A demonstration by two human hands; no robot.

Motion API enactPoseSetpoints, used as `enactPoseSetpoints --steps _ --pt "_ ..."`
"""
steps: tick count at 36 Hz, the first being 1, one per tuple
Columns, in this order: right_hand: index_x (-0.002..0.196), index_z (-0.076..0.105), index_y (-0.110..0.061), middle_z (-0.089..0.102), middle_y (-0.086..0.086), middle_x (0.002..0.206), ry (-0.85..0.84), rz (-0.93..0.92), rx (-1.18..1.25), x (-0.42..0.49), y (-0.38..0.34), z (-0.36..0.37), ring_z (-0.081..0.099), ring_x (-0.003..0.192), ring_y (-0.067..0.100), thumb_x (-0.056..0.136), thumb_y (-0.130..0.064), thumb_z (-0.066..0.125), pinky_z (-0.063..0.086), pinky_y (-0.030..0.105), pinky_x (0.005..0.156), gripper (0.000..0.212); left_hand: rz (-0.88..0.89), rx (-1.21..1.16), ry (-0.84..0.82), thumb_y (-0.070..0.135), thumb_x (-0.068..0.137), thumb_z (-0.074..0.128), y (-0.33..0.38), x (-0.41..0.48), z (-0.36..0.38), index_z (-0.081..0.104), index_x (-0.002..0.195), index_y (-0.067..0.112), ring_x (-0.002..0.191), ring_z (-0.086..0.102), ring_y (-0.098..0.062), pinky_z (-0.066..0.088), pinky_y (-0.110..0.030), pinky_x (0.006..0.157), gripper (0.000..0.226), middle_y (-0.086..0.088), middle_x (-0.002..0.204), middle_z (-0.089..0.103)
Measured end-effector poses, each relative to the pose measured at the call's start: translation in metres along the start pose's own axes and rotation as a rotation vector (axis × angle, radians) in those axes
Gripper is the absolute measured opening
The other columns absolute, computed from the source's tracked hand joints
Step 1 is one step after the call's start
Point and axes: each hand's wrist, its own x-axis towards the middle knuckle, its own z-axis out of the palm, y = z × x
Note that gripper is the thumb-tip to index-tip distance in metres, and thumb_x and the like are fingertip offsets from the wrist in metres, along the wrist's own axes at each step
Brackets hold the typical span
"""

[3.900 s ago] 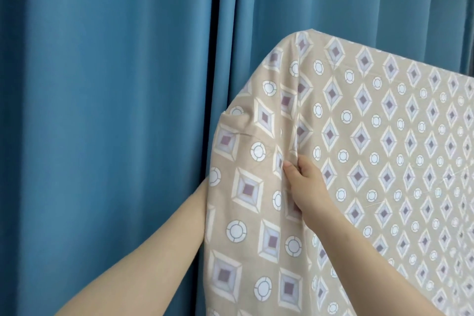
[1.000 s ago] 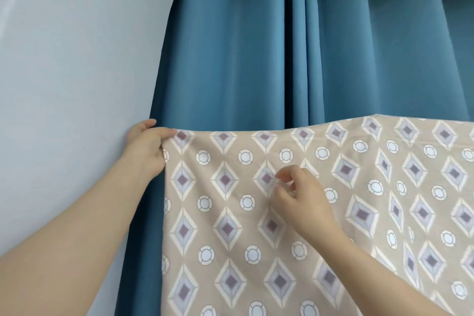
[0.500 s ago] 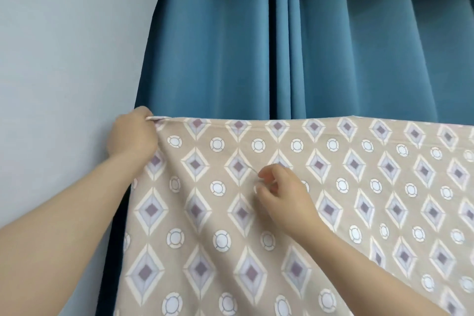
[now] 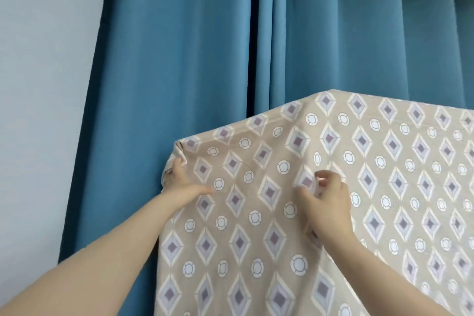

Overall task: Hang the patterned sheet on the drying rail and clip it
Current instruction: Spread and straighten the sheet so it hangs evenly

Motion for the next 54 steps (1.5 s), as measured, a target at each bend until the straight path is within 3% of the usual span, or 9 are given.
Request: enactPoseSetpoints --steps 7,15,23,27,31,35,38,44,54 --pt "0.120 0.043 -0.026 0.042 -0.002 0.116 0.027 0.059 -0.058 -0.002 0.014 -0.004 0.039 0.120 0.022 0.078 -0.041 0.063 0.033 0.045 0.100 0.049 -0.011 0.303 -0.275 0.036 0.068 0.077 -0.003 -0.008 0.061 0.000 0.147 0.021 0.135 0.030 -0.024 0.036 -0.038 0.106 0.112 -0.001 0.150 0.025" --pt "0.091 0.050 -0.024 0.053 -0.004 0.101 -0.055 0.062 0.077 -0.003 0.045 -0.011 0.051 0.101 0.018 0.090 -0.043 0.049 0.040 0.035 0.088 0.019 0.008 -0.139 -0.552 0.041 0.089 0.054 0.025 -0.028 0.126 0.025 0.145 0.020 0.128 0.041 -0.017 0.035 -0.028 0.102 0.066 0.004 0.146 0.037" --pt "0.093 0.057 -0.013 0.056 -0.007 0.076 -0.138 0.089 0.145 -0.003 0.053 -0.034 0.046 0.048 0.008 0.091 -0.010 0.047 0.035 0.008 0.039 0.011 -0.185 -0.450 -0.929 0.034 0.090 0.052 0.049 -0.052 0.158 0.067 0.078 0.011 0.071 0.062 -0.020 0.050 -0.029 0.073 0.030 -0.007 0.075 0.068" --pt "0.084 0.058 -0.019 0.057 -0.005 0.082 -0.143 0.072 0.099 -0.002 0.055 -0.048 0.049 0.057 0.007 0.085 -0.010 0.050 0.038 0.014 0.052 0.012 -0.208 -0.470 -1.090 0.035 0.080 0.059 0.055 -0.065 0.162 0.070 0.073 0.013 0.073 0.063 -0.017 0.048 -0.031 0.081 0.025 -0.004 0.078 0.068" --pt "0.075 0.055 -0.022 0.056 -0.008 0.079 -0.210 0.063 0.016 -0.003 0.055 -0.058 0.047 0.057 0.008 0.084 -0.010 0.049 0.033 0.019 0.053 0.016 -0.060 -0.196 -0.718 0.038 0.078 0.055 0.065 -0.070 0.165 0.061 0.098 0.016 0.082 0.061 -0.020 0.049 -0.030 0.079 0.031 -0.005 0.093 0.067" --pt "0.078 0.056 -0.019 0.057 -0.010 0.078 -0.294 0.078 -0.027 -0.005 0.054 -0.059 0.046 0.055 0.007 0.081 -0.007 0.047 0.034 0.018 0.050 0.016 0.039 -0.457 -0.225 0.028 0.089 0.056 0.071 -0.065 0.165 0.034 0.131 0.023 0.084 0.056 -0.015 0.048 -0.029 0.073 0.048 0.000 0.106 0.058" --pt "0.084 0.058 -0.016 0.057 -0.009 0.081 -0.328 0.076 -0.015 -0.005 0.055 -0.060 0.048 0.055 0.003 0.082 -0.007 0.045 0.033 0.011 0.044 0.015 -0.014 -0.628 -0.343 0.035 0.089 0.057 0.072 -0.061 0.158 0.023 0.142 0.034 0.096 0.062 -0.020 0.052 -0.036 0.080 0.063 0.003 0.121 0.058" --pt "0.094 0.055 -0.018 0.054 -0.001 0.097 -0.269 0.070 0.114 0.000 0.062 -0.048 0.052 0.066 0.009 0.085 -0.012 0.050 0.038 0.012 0.050 0.012 -0.254 -0.729 -0.919 0.066 0.087 0.034 0.073 -0.060 0.152 0.069 0.109 0.016 0.091 0.067 -0.027 0.050 -0.039 0.086 0.065 -0.010 0.108 0.069" --pt "0.095 0.054 -0.015 0.047 -0.002 0.082 -0.283 0.077 0.237 -0.003 0.069 -0.046 0.046 0.044 0.001 0.086 -0.008 0.050 0.033 0.008 0.037 0.012 -0.242 -0.679 -0.693 0.027 0.097 0.040 0.070 -0.078 0.162 0.055 0.066 0.011 0.041 0.059 -0.014 0.048 -0.018 0.044 0.038 -0.004 0.047 0.061"
